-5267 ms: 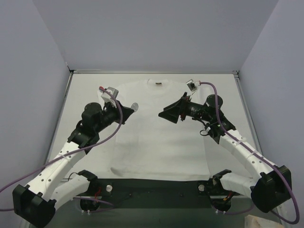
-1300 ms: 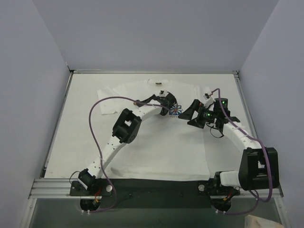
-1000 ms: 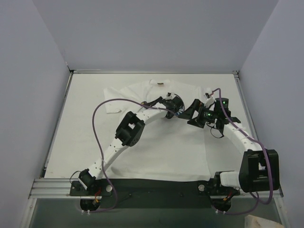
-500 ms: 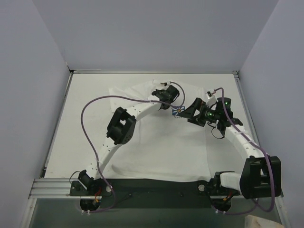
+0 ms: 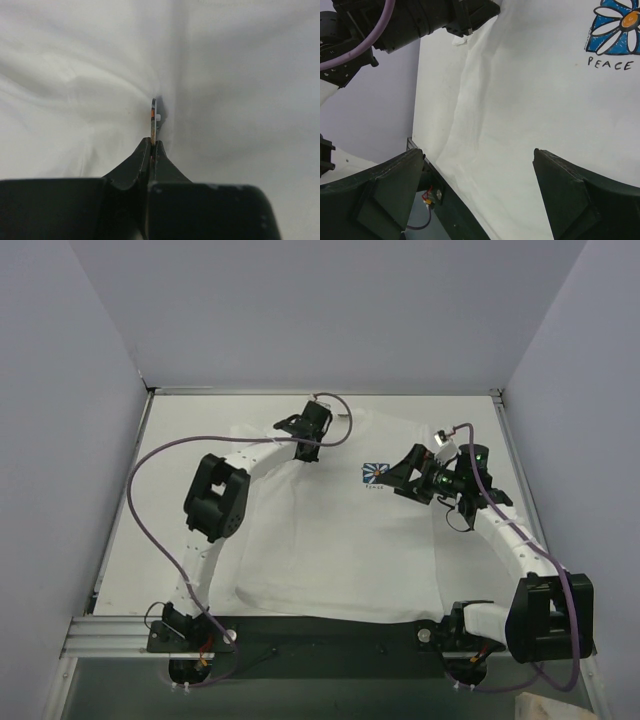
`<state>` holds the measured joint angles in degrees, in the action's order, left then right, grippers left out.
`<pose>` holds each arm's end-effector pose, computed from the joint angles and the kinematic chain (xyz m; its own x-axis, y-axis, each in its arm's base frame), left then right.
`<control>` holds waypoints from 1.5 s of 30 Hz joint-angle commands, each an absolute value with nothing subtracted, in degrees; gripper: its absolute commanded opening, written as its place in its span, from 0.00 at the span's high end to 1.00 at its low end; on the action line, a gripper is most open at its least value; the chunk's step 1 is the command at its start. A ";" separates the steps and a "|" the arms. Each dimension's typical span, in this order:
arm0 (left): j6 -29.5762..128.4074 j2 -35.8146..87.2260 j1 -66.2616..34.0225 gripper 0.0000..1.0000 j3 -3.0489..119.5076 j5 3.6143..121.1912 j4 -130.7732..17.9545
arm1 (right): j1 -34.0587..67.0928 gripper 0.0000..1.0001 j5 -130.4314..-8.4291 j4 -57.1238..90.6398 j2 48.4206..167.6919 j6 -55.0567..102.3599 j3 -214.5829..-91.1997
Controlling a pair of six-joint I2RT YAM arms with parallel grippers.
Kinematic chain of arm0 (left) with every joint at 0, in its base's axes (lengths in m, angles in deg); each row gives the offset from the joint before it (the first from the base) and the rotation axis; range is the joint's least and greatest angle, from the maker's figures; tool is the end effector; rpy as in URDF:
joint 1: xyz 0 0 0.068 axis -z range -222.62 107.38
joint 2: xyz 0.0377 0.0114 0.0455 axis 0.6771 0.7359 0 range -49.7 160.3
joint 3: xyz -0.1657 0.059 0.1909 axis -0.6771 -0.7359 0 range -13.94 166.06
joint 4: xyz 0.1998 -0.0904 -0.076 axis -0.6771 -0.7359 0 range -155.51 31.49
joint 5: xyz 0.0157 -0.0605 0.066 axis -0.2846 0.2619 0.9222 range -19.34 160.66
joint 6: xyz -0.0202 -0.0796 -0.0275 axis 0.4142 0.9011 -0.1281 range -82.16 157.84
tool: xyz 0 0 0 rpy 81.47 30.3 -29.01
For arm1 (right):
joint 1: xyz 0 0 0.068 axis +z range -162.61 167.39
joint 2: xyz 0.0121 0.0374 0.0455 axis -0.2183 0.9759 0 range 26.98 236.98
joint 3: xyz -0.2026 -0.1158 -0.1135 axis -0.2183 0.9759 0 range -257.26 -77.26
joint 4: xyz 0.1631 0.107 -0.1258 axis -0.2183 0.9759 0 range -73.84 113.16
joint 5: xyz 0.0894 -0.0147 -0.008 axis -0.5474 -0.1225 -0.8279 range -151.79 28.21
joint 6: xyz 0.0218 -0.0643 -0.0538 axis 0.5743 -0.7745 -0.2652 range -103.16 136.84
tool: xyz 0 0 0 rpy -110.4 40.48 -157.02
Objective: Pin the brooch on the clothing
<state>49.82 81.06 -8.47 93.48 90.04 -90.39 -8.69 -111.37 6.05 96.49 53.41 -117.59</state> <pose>0.4170 -0.2521 0.1536 -0.7424 0.2667 -0.6146 0.2236 0.9634 0.1480 0.2603 0.0763 0.2558 -0.7160 0.3381 -0.6108 -0.4179 0.4934 0.7629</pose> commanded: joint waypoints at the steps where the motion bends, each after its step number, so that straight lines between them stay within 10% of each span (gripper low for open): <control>1: 53.04 73.44 -11.33 1.00 86.01 75.09 -76.65 | -6.91 0.02 -112.42 4.73 97.02 53.05 -119.18; 25: 58.05 65.35 -19.32 1.00 70.61 49.92 -54.99 | 2.16 0.08 -104.24 4.13 120.58 50.32 -134.21; 45: 40.04 73.42 -10.29 1.00 82.82 98.78 -79.08 | -5.58 0.02 -99.23 6.67 111.18 54.01 -129.73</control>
<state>45.28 70.00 -14.54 78.57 87.50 -75.94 -3.51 -100.42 6.58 115.79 51.97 -131.34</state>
